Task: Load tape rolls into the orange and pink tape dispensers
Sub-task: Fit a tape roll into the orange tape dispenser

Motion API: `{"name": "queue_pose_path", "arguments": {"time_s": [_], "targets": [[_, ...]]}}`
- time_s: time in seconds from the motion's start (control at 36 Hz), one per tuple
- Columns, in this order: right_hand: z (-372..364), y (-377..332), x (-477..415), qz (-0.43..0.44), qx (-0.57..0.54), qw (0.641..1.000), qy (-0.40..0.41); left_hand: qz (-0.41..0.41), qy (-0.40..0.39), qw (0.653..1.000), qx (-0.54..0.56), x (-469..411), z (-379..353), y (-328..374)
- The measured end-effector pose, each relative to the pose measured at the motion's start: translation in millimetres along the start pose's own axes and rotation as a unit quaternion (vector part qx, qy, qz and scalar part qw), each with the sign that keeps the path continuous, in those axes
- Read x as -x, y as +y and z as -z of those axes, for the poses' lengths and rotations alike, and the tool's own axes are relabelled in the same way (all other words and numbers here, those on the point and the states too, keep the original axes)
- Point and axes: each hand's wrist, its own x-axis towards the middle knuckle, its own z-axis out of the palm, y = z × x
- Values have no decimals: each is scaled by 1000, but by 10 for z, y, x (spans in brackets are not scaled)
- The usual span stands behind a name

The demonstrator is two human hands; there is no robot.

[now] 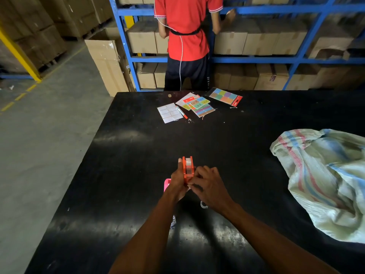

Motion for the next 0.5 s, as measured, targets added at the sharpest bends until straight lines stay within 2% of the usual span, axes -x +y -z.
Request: {"name": "queue_pose_path", "arguments": {"time_s": [0.22, 0.28, 0.36, 0.44, 0.5], "targets": [[-33, 89, 155, -16, -44, 999, 1, 7, -18, 1000, -18, -70, 102, -71], [-14, 112, 157, -57, -85, 995, 22, 10, -20, 999, -25, -85, 107, -101], [-20, 190, 99, -178, -173, 968, 40, 30, -33, 999, -28, -116, 101, -155], [-41, 311, -19, -295, -249, 922, -31, 43, -55, 996, -58, -131, 86, -199], [-77, 375, -55, -303, -261, 909, -114, 47, -63, 994, -75, -148, 97, -244]]}}
